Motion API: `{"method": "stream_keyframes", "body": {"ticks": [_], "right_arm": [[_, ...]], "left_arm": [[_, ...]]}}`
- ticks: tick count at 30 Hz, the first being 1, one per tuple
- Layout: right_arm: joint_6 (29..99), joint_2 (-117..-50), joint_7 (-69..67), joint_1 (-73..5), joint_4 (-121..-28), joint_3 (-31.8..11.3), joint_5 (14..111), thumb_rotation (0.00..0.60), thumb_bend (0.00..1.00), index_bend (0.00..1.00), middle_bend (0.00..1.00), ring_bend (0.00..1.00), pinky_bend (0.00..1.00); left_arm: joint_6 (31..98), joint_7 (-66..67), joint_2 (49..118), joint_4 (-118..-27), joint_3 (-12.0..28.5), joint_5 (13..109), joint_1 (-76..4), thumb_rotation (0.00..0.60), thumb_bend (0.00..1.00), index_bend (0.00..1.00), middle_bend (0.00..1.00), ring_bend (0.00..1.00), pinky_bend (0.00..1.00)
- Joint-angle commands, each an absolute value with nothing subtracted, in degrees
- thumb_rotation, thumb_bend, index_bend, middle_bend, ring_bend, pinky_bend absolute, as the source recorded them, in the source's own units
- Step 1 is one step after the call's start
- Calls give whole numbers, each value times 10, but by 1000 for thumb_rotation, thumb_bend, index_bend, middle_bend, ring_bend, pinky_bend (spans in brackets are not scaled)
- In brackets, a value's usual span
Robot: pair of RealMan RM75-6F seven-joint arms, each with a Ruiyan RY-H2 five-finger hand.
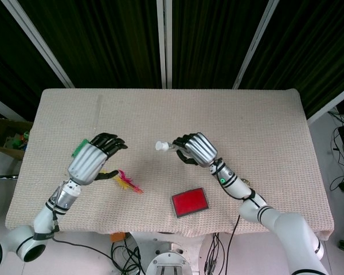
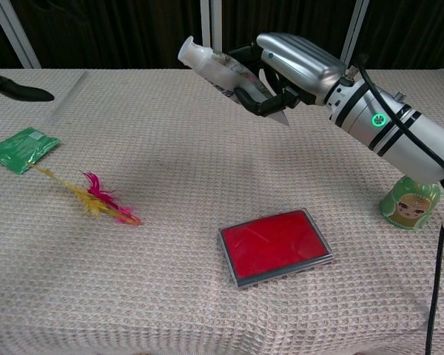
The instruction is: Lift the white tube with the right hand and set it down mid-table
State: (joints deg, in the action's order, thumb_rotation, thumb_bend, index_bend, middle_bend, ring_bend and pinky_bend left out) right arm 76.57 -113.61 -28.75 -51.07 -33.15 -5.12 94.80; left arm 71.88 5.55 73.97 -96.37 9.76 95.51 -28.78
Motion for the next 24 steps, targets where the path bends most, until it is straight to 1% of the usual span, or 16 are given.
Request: {"method": "stream_keyframes", "body": {"ticks": [1, 7, 11, 15, 24], "right_arm": [[782, -1163, -321, -523, -303, -54, 955, 600, 790, 933, 720, 644, 782], [780, -1193, -367, -536, -264, -54, 953, 600, 794, 943, 726, 648, 790], [774, -1201, -397, -543, -253, -46, 957, 600, 794, 944, 727, 648, 791], [774, -1205, -411, -545, -243, -43, 956, 600, 795, 948, 728, 649, 791], [773, -1208, -424, -547, -238, -35, 956, 600, 793, 951, 730, 649, 794]], "left_arm": [[691, 55, 761, -937, 116, 959, -326, 600, 76, 298, 261, 196, 223], [675, 51, 782, -919, 118, 965, -360, 600, 93, 297, 259, 195, 223], [665, 54, 783, -907, 116, 971, -378, 600, 148, 296, 251, 195, 218], [679, 77, 794, -871, 109, 1000, -392, 600, 209, 318, 249, 195, 213], [712, 79, 818, -818, 97, 1027, -408, 600, 281, 365, 248, 195, 213]]}}
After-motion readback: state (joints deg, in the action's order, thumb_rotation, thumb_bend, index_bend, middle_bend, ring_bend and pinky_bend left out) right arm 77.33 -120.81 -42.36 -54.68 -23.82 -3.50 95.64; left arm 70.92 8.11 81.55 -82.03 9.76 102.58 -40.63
